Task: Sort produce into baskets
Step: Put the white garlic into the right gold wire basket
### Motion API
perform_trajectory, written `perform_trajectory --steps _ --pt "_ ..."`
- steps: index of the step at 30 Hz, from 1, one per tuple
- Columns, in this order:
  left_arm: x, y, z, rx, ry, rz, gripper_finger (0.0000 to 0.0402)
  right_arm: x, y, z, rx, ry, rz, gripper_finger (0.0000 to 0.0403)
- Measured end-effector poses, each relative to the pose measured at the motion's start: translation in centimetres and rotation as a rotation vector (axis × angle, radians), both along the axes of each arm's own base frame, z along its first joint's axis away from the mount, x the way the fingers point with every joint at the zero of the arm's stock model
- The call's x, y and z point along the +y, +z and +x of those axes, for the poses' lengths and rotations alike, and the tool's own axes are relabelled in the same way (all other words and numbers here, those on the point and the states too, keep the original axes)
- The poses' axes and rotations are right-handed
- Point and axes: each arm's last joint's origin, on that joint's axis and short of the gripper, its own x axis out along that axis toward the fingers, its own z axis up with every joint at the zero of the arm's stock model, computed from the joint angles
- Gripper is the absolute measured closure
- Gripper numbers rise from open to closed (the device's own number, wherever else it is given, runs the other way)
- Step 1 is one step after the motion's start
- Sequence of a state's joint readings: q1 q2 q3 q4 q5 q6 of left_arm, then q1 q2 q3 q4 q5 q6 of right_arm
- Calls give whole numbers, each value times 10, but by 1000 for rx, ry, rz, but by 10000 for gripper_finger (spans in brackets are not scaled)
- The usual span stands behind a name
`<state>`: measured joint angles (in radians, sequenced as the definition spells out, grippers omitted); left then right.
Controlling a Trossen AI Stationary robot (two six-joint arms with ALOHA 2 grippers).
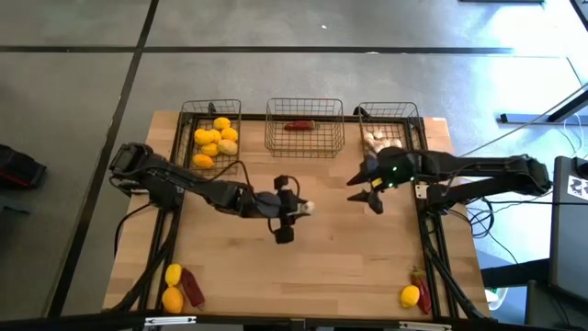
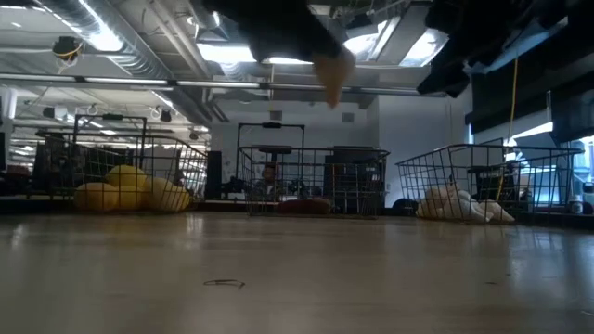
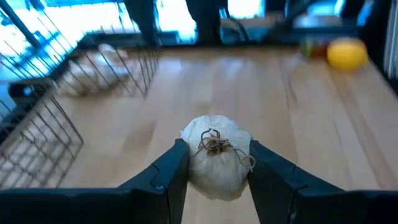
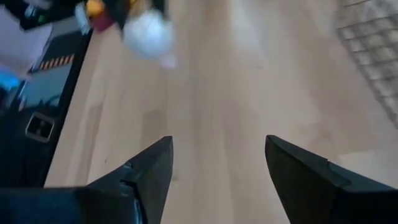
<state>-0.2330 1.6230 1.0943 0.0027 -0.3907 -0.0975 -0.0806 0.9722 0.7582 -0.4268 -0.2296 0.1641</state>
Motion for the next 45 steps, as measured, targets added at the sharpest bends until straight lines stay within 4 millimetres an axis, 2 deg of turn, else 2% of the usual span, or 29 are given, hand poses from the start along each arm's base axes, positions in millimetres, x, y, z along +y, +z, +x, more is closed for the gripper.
perform_trajectory --steps 6,12,18,23,27,34,36,38,42,45 --pt "10 10 7 -124 44 -55 265 23 -11 26 -31 76 -75 155" --pt "9 17 12 -235 74 -140 265 36 -17 45 -102 21 -159 155" --pt "8 11 15 -243 116 -150 265 52 -19 61 -206 75 -194 155" --pt "8 7 19 -255 115 -150 265 56 -26 68 -205 18 -268 158" --pt "8 6 19 -244 117 -148 265 57 -30 70 -190 61 -246 203" --pt "7 6 19 -241 108 -135 265 57 -30 70 -192 65 -258 356" --pt "7 6 18 -239 106 -134 265 57 -30 70 -192 75 -271 386" --pt "6 6 18 -239 104 -133 265 57 -30 70 -192 70 -278 389" --pt "6 6 18 -240 105 -126 265 57 -30 70 -191 62 -281 365" --pt "6 6 18 -242 108 -135 265 57 -30 70 -191 62 -283 367"
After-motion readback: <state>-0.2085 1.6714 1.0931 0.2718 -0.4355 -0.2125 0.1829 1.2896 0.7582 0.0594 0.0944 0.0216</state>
